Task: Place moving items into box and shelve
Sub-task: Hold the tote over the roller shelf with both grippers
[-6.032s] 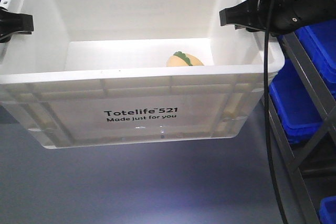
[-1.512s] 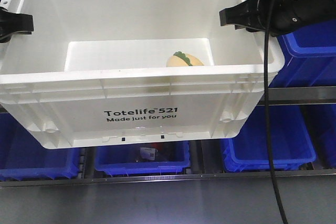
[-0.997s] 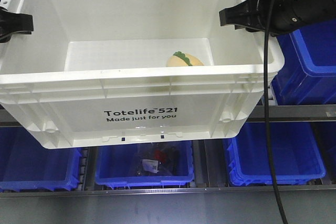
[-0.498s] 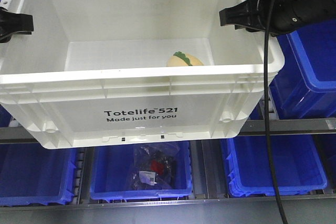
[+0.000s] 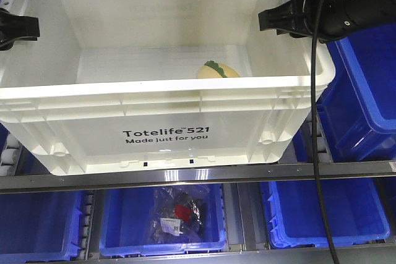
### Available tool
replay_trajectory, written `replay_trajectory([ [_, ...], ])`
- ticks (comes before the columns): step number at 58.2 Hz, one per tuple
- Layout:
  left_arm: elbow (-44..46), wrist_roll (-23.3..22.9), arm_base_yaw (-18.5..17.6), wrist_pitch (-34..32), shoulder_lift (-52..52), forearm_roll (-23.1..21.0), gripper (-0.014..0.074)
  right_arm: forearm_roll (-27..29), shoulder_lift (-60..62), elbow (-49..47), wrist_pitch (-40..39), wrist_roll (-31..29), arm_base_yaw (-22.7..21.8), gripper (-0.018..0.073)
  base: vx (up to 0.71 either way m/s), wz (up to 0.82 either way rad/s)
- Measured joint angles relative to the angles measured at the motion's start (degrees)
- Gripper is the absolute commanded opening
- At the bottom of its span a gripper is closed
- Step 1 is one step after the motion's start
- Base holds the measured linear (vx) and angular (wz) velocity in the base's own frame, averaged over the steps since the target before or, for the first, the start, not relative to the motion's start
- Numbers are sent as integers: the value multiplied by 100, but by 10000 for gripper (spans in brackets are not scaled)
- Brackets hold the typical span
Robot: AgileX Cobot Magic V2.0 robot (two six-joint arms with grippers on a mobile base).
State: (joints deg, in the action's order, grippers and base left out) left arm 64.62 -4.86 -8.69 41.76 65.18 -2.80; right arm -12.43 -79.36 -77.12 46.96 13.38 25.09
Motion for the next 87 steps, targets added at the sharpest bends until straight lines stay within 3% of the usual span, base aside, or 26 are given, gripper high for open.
replay_trajectory([
  [74,-8,0,0,0,0,8,56,27,-6,0,0,0,0,110,1,0],
  [87,-281,0,0,-363,124,140,56,21,-365,0,-134,0,0,110,0,0],
])
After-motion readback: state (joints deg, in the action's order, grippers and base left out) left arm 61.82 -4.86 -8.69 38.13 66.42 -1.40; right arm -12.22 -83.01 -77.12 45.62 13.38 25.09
